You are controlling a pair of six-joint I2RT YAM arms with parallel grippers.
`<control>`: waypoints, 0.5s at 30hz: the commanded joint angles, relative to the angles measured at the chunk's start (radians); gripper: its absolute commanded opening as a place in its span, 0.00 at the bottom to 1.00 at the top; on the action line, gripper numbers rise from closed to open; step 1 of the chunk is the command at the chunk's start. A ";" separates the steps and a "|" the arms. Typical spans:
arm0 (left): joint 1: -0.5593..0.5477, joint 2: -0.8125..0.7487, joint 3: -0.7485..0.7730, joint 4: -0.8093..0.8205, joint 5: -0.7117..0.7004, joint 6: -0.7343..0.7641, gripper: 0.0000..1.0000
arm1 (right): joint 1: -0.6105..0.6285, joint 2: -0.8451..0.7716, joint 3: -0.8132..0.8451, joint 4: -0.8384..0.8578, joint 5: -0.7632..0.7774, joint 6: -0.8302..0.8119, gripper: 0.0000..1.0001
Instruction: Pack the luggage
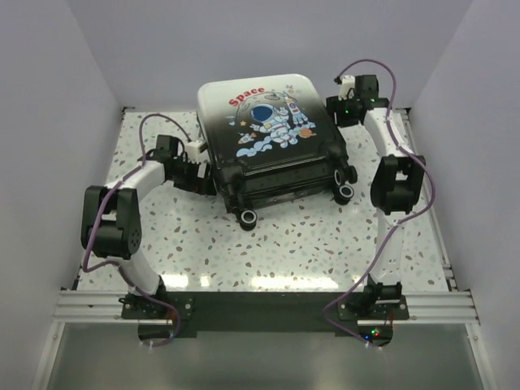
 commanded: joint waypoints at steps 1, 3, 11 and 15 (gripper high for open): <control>-0.069 -0.017 0.057 0.073 0.074 -0.003 1.00 | 0.093 -0.178 -0.015 -0.063 -0.183 0.033 0.67; -0.052 -0.060 0.024 0.092 0.074 0.009 1.00 | 0.036 -0.264 -0.018 -0.134 -0.174 -0.008 0.79; 0.114 -0.302 -0.219 0.332 0.227 0.031 1.00 | -0.032 -0.482 -0.013 -0.498 -0.160 -0.292 0.99; 0.132 -0.500 -0.391 0.501 0.215 0.061 1.00 | -0.032 -0.585 -0.128 -0.668 -0.160 -0.352 0.99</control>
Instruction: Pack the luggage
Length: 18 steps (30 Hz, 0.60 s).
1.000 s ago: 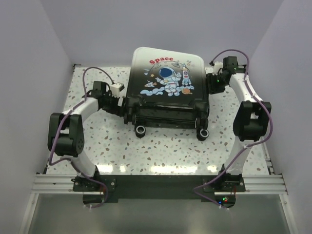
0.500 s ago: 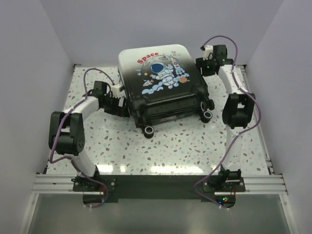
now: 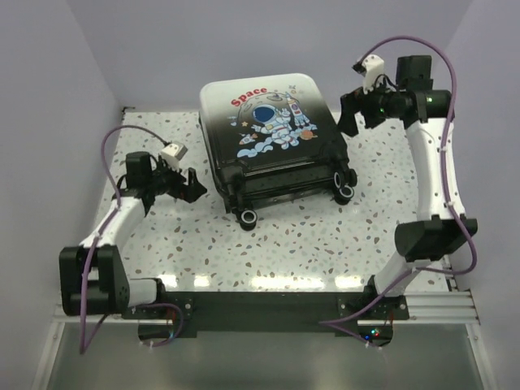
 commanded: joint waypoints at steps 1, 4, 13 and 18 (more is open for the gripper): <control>0.008 -0.132 -0.095 0.237 0.039 0.043 1.00 | 0.000 -0.057 -0.114 -0.269 -0.022 -0.106 0.99; 0.008 -0.189 -0.120 0.257 0.036 0.061 1.00 | 0.000 -0.114 -0.196 -0.352 0.018 -0.142 0.99; 0.008 -0.212 -0.143 0.326 0.022 -0.009 1.00 | 0.127 -0.225 -0.412 -0.290 0.242 -0.083 0.99; 0.011 -0.277 -0.181 0.404 0.018 -0.015 1.00 | 0.190 -0.213 -0.493 -0.205 0.342 -0.026 0.99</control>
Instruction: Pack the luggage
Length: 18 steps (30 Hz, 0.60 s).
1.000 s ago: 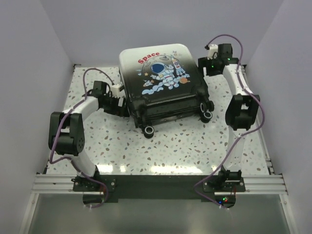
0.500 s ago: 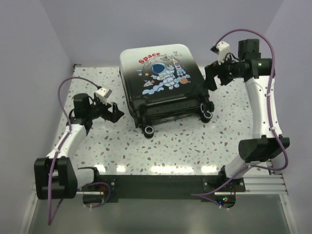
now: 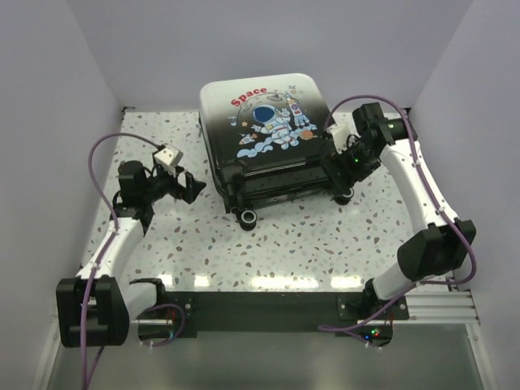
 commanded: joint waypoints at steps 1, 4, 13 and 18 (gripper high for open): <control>0.010 -0.054 -0.003 0.087 0.007 -0.013 1.00 | 0.017 -0.025 -0.039 0.052 0.100 0.053 0.99; 0.029 -0.063 -0.020 0.104 0.013 -0.044 1.00 | 0.017 0.007 -0.045 0.083 0.128 0.079 0.98; 0.029 -0.055 -0.061 0.124 0.018 -0.026 1.00 | 0.018 0.055 -0.036 0.135 0.102 0.175 0.98; 0.029 -0.054 -0.070 0.142 -0.010 -0.035 1.00 | 0.019 0.065 -0.071 0.208 0.108 0.189 0.84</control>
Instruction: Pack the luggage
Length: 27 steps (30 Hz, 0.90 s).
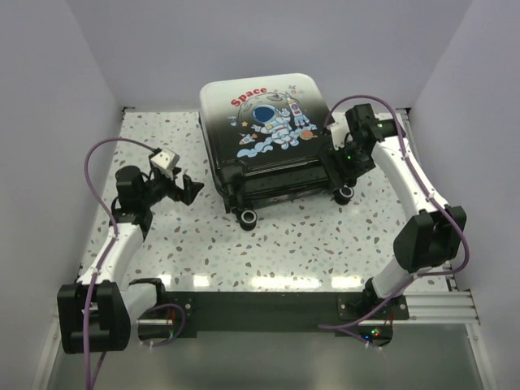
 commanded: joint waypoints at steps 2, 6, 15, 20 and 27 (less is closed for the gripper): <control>0.006 -0.019 -0.024 0.081 -0.010 -0.012 1.00 | 0.004 0.003 -0.017 0.092 0.014 0.029 0.65; 0.006 -0.041 -0.044 0.070 0.002 0.043 1.00 | 0.004 0.014 0.029 0.081 0.023 -0.003 0.12; 0.006 0.054 -0.007 -0.084 0.233 0.431 1.00 | 0.004 -0.021 0.247 0.066 0.069 -0.037 0.00; 0.002 0.215 0.024 -0.017 0.334 0.506 0.94 | 0.002 0.008 0.183 0.144 0.091 -0.052 0.00; -0.028 0.370 0.078 0.113 0.312 0.491 0.78 | 0.004 0.025 0.162 0.136 0.092 -0.048 0.00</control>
